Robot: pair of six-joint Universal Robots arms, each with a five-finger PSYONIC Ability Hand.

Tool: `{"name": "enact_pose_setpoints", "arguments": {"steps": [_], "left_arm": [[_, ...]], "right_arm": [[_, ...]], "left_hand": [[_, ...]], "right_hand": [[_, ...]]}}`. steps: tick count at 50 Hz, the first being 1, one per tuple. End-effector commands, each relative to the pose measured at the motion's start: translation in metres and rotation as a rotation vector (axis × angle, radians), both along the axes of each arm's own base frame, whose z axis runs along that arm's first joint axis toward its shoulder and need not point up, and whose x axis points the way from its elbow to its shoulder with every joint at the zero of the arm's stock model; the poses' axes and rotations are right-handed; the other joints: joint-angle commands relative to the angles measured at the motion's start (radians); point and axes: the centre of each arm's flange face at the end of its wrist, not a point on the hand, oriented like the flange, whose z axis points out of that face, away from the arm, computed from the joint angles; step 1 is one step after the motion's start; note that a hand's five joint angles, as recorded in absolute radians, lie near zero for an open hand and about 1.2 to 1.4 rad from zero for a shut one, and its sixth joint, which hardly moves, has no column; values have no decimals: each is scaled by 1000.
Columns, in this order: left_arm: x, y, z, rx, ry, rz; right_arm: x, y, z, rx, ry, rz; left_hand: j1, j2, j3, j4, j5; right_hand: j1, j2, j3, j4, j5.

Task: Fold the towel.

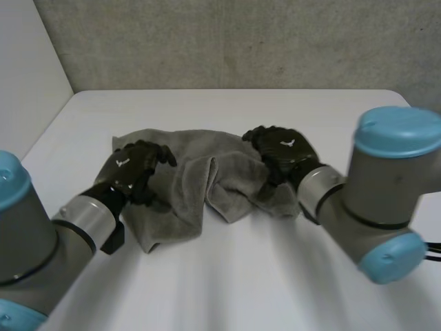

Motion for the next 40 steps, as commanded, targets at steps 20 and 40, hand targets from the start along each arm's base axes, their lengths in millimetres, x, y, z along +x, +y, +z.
{"name": "enact_pose_setpoints", "arguments": {"steps": [20,40], "left_arm": [[-11,28,-67,36,-231,181],[-24,7,-93,-32,-282,188]], "right_arm": [[45,-7,-72,307,-213,-87],[52,-18,-89,350,-262,-109]], "left_hand": [[-23,-7,-42,-56,-1],[-2,13,-42,-56,20]], "right_hand": [[-62,-68,-50,-78,-62],[-40,-46,-50,-78,-41]]}}
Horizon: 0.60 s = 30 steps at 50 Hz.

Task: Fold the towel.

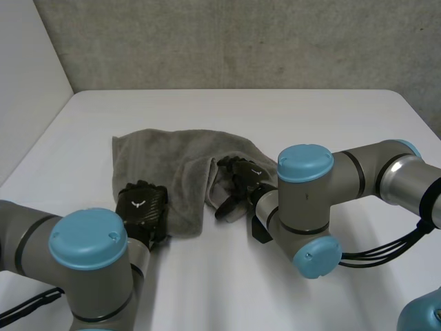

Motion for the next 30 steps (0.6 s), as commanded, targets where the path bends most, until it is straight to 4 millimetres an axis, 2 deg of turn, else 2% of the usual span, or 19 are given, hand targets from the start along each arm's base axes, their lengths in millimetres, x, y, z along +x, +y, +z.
{"name": "enact_pose_setpoints", "arguments": {"steps": [1,6,8,11,13,14,16,17,18,19,20,21,25,26,27,28,29,30], "left_arm": [[-4,-5,-13,11,-17,-5],[-6,-9,-16,-1,-57,-15],[-5,-11,-15,-9,-74,-16],[-4,-13,-15,-9,-77,-14],[-3,-15,-13,-14,-76,-9],[-3,-15,-13,-14,-76,-9],[-2,-17,-10,-18,-71,-7],[-2,-17,-10,-18,-71,-7],[-1,-17,-9,-22,-69,-5],[-1,-17,-9,-22,-69,-5],[-1,-19,-6,-28,-64,0],[0,-21,-2,-38,-58,5],[5,-28,9,-63,-41,26],[7,-32,16,-78,-30,29],[9,-36,23,-94,-14,32],[9,-36,23,-94,-14,32],[13,-41,31,-111,-1,36],[13,-41,31,-111,-1,36]], "right_arm": [[1,-3,-4,-1,3,-3],[2,-1,-8,6,6,6],[2,-1,-8,6,6,8],[2,-1,-8,6,5,11],[2,-2,-8,6,4,12],[2,-2,-8,6,4,12],[2,-1,-10,8,5,14],[2,-1,-10,8,5,14],[2,-1,-9,8,1,17],[3,-1,-8,8,-4,26],[3,-1,-8,8,-4,26],[3,-1,-5,7,-13,40],[5,-3,3,-1,-36,80],[6,-4,11,-16,-45,99],[5,-6,28,-52,-65,109],[5,-6,28,-53,-65,109],[1,-13,50,-97,-86,112],[1,-13,50,-98,-86,112]], "left_hand": [[-2,13,-42,-56,20],[68,84,-42,-56,91],[232,247,-42,-56,254],[344,360,-42,-56,367],[467,482,-42,-56,489],[468,483,-42,-56,490],[573,588,-42,-56,595],[573,589,-42,-56,596],[640,655,-42,-56,662],[641,656,-42,-56,663],[801,816,-42,-56,823],[854,869,-42,-56,876],[855,870,-42,-56,877],[855,870,-42,-56,877],[855,870,-42,-56,877],[855,870,-42,-56,877],[855,870,-42,-56,877],[855,870,-42,-56,877]], "right_hand": [[-40,-46,-50,-78,-40],[175,168,-50,-78,174],[402,396,-50,-78,402],[521,515,-50,-78,520],[746,740,-50,-78,745],[747,741,-50,-78,746],[987,980,-50,-78,986],[988,982,-50,-78,987],[1142,1136,-50,-78,1141],[1160,1154,-50,-78,1159],[1160,1154,-50,-78,1159],[1160,1154,-50,-78,1159],[1160,1154,-50,-78,1159],[1160,1154,-50,-78,1159],[1160,1154,-50,-78,1159],[1160,1154,-50,-78,1159],[1160,1154,-50,-78,1159],[1160,1154,-50,-78,1159]]}}
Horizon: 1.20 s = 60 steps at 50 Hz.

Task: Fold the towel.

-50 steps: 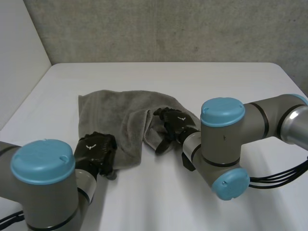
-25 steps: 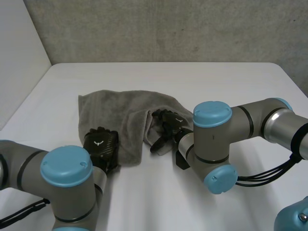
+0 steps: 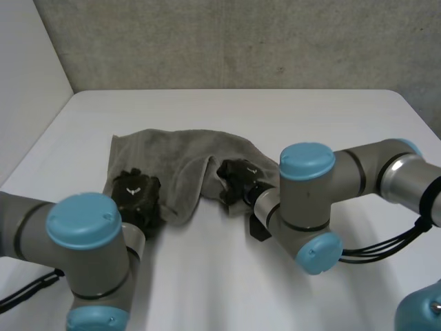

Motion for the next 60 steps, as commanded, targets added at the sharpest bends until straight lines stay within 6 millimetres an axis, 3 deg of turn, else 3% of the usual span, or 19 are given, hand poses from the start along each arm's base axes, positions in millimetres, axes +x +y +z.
{"name": "enact_pose_setpoints", "arguments": {"steps": [1,3,5,9,13,21,31,39,44,46,47,48,49,51,52,54,57,59,60], "left_arm": [[16,-22,34,-76,58,29],[24,-29,43,-97,71,45],[37,-41,55,-124,88,60],[48,-47,60,-122,74,56],[50,-44,60,-80,34,-3],[41,-17,46,65,9,-124],[38,2,33,155,-16,-169],[39,-13,41,83,-113,-186],[27,-46,46,-19,-206,-215],[8,-79,67,-151,-234,-246],[8,-79,68,-152,-234,-246],[-2,-95,83,-229,-233,-258],[-2,-96,83,-230,-233,-258],[-15,-123,130,-400,-186,-257],[-15,-123,130,-401,-185,-257],[-24,-133,187,-580,-112,-247],[-25,-134,211,-654,-76,-241],[-19,-128,255,-792,-15,-238],[-19,-128,255,-792,-15,-238]], "right_arm": [[-16,-23,66,-139,-60,28],[-31,-35,81,-195,-39,23],[-63,-52,113,-311,34,26],[-89,-52,128,-339,140,79],[-117,-46,119,-278,314,147],[-140,-12,97,-219,527,275],[-159,9,95,-278,663,322],[-159,7,94,-318,696,352],[-148,-26,97,-435,722,313],[-134,-67,123,-626,759,195],[-134,-67,123,-627,759,194],[-124,-87,151,-766,767,99],[-124,-87,151,-767,767,98],[-112,-112,233,-1073,717,-140],[-112,-112,234,-1074,717,-141],[-108,-109,308,-1329,590,-327],[-107,-104,328,-1394,525,-367],[-111,-86,359,-1475,403,-394],[-111,-86,359,-1475,403,-394]], "left_hand": [[104,103,-42,-56,83],[104,103,-42,-56,83],[104,103,-42,-56,83],[104,103,-42,-56,83],[104,103,-42,-56,83],[104,103,-42,-56,83],[104,103,-42,-56,83],[104,103,-42,-56,83],[104,103,-42,-56,83],[104,103,-42,-56,83],[104,103,-42,-56,83],[104,103,-42,-56,83],[104,103,-42,-56,83],[104,103,-42,-56,83],[104,103,-42,-56,83],[104,103,-42,-56,83],[104,103,-42,-56,83],[104,103,-42,-56,83],[104,103,-42,-56,83]], "right_hand": [[101,130,-50,-78,69],[101,130,-50,-78,69],[101,130,-50,-78,69],[101,130,-50,-78,69],[101,130,-50,-78,69],[101,130,-50,-78,69],[101,130,-50,-78,69],[101,130,-50,-78,69],[101,130,-50,-78,69],[101,130,-50,-78,69],[101,130,-50,-78,69],[101,130,-50,-78,69],[101,130,-50,-78,69],[101,130,-50,-78,69],[101,130,-50,-78,69],[101,130,-50,-78,69],[101,130,-50,-78,69],[101,130,-50,-78,69],[101,130,-50,-78,69]]}}
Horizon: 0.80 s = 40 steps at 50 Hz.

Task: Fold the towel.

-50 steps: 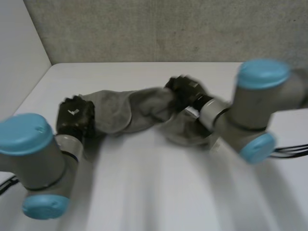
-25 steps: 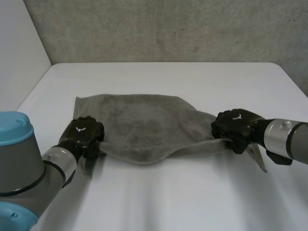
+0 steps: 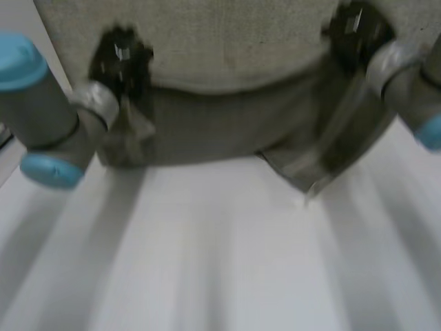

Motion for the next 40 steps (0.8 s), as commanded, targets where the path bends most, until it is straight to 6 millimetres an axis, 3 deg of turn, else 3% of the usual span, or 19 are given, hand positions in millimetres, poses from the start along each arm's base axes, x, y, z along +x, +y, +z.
{"name": "enact_pose_setpoints", "arguments": {"steps": [1,3,5,8,10,11,13,15,16,18,19,21,24,26,27,29,31,34,40], "left_arm": [[2,8,103,-301,168,-76],[2,10,108,-328,169,-98],[2,10,108,-340,163,-114],[13,-1,91,-320,123,-112],[21,-9,63,-277,69,-117],[21,-10,63,-276,69,-117],[24,-10,27,-231,-5,-134],[22,-7,6,-200,-50,-152],[22,-7,6,-200,-50,-152],[20,1,-37,-136,-139,-171],[20,1,-37,-135,-140,-171],[19,11,-79,-60,-216,-180],[19,16,-100,-12,-243,-186],[10,33,-137,81,-277,-229],[10,33,-137,82,-277,-229],[-4,57,-167,160,-298,-288],[-8,67,-177,190,-309,-307],[-10,79,-185,220,-323,-314],[-9,81,-179,221,-326,-255]], "right_arm": [[-11,38,144,-456,-294,85],[-11,41,138,-421,-300,109],[-12,35,108,-313,-274,123],[-12,33,92,-262,-256,123],[-13,37,63,-170,-221,126],[-13,37,63,-169,-221,126],[-18,38,24,-62,-163,111],[-21,38,2,-10,-131,98],[-21,38,2,-10,-131,98],[-28,43,-41,110,-76,76],[-28,43,-41,110,-76,75],[-35,52,-82,226,-37,57],[-38,58,-99,275,-25,53],[-44,67,-129,353,-6,58],[-45,67,-129,353,-6,58],[-49,72,-152,409,4,54],[-51,74,-162,440,8,50],[-52,76,-168,461,8,51],[-51,80,-161,470,6,44]], "left_hand": [[104,103,-42,-56,84],[104,103,-42,-56,84],[104,103,-42,-56,84],[104,103,-42,-56,84],[104,103,-42,-56,84],[104,103,-42,-56,84],[104,103,-42,-56,84],[104,103,-42,-56,84],[104,103,-42,-56,84],[104,103,-42,-56,84],[104,103,-42,-56,84],[104,103,-42,-56,84],[104,103,-42,-56,84],[104,103,-42,-56,84],[104,103,-42,-56,84],[104,103,-42,-56,84],[104,103,-42,-56,84],[104,103,-42,-56,84],[104,103,-42,-56,84]], "right_hand": [[98,109,-50,-78,69],[98,109,-50,-78,69],[98,109,-50,-78,69],[98,109,-50,-78,69],[98,109,-50,-78,69],[98,109,-50,-78,69],[98,109,-50,-78,69],[98,109,-50,-78,69],[98,109,-50,-78,69],[98,109,-50,-78,69],[98,109,-50,-78,69],[98,109,-50,-78,69],[98,109,-50,-78,69],[98,109,-50,-78,69],[98,109,-50,-78,69],[98,109,-50,-78,69],[98,109,-50,-78,69],[98,109,-50,-78,69],[98,109,-50,-78,69]]}}
